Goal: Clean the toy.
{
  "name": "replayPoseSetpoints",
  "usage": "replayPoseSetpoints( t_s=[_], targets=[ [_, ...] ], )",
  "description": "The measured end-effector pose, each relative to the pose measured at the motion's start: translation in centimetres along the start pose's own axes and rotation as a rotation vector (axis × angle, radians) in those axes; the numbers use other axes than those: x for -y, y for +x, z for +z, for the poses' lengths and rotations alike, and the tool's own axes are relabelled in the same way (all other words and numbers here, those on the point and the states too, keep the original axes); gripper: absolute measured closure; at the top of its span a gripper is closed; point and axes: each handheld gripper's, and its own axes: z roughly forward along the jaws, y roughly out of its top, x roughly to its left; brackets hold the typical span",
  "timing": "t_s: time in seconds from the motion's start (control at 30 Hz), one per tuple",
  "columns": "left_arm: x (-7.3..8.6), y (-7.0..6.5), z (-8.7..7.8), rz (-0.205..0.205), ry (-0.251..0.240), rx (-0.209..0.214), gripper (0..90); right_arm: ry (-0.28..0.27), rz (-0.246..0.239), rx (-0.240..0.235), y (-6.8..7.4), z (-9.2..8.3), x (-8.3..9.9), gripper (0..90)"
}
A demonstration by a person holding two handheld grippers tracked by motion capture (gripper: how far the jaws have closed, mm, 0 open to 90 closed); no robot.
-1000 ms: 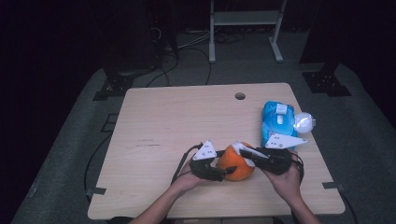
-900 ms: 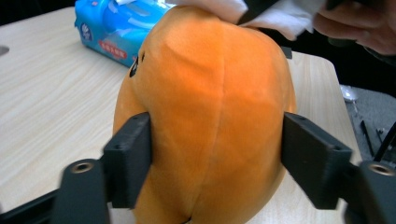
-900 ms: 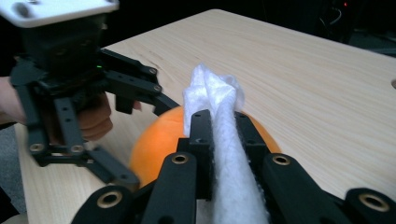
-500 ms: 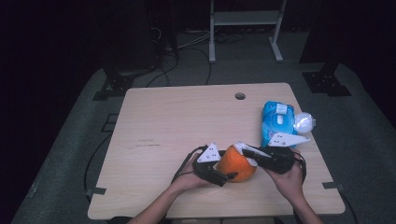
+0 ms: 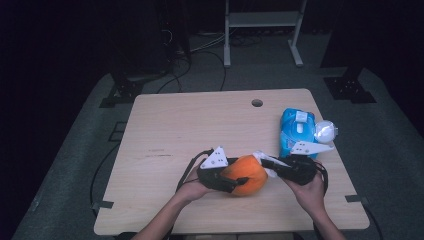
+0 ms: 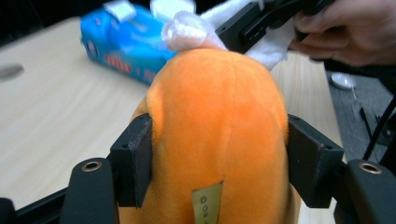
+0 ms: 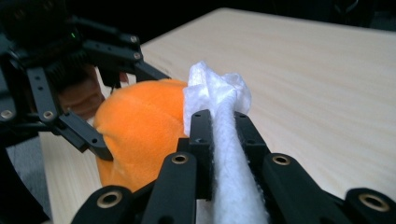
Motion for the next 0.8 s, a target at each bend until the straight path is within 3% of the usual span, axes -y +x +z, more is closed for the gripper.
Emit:
replayPoseSetpoints(
  t_s=[0.13, 0.27, 0.33, 0.43, 0.5, 0.63, 0.8],
  targets=[
    [0.4, 0.1, 0.7, -0.009, 0.006, -0.006, 32.2, 0.005, -0.044, -0.017, 1.3, 0.5, -0.3, 79.5],
    [0.5, -0.2, 0.9, -0.009, 0.002, -0.012, 31.1, -0.001, -0.071, -0.067, 2.5, 0.9, -0.7, 79.4],
    [0.5, -0.1, 0.9, 0.006, -0.002, -0.009, 30.3, 0.004, -0.089, -0.053, 2.7, 1.0, -0.7, 79.5],
    [0.8, 0.2, 0.9, 0.001, -0.024, 0.045, 22.0, 0.010, -0.058, -0.037, 1.7, 0.8, -0.5, 79.5],
    [1.0, 0.6, 0.9, 0.000, -0.041, 0.052, 17.9, 0.016, -0.030, -0.027, 0.9, 0.8, 0.0, 79.5],
    [1.5, 0.8, 1.5, 0.016, -0.028, 0.029, 10.1, 0.018, -0.008, 0.000, -0.1, 0.6, 0.3, 79.4],
    [1.9, 0.4, 2.0, 0.022, -0.025, -0.007, 14.6, 0.021, -0.021, 0.007, 0.4, 0.6, 0.2, 79.4]
  ],
)
